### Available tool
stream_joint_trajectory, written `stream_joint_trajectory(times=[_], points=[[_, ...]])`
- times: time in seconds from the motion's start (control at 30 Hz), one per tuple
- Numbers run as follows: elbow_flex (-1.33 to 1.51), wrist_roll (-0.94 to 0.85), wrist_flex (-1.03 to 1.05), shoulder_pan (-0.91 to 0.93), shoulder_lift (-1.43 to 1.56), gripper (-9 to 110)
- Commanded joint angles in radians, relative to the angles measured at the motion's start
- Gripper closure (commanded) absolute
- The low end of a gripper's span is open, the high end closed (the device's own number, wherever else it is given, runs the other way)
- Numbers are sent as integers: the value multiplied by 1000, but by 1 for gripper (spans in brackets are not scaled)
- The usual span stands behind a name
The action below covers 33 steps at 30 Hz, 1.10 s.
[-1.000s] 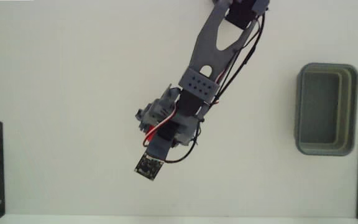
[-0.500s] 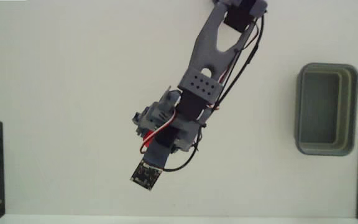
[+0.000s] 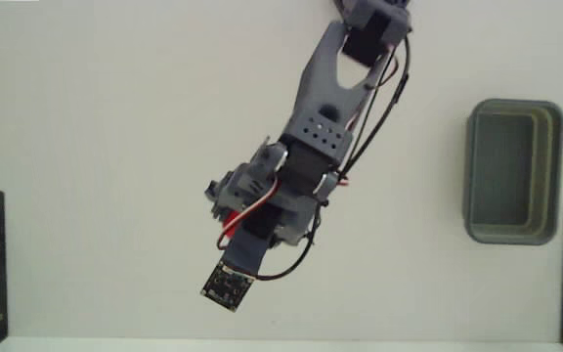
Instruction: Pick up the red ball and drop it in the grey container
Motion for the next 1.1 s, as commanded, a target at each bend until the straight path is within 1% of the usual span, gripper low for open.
stream_joint_trajectory(times=[0.0,0.6,1.07], points=[[-76,3,24,7,37,34],[-63,3,18,-16,45,34],[23,3,-16,-165,96,34]])
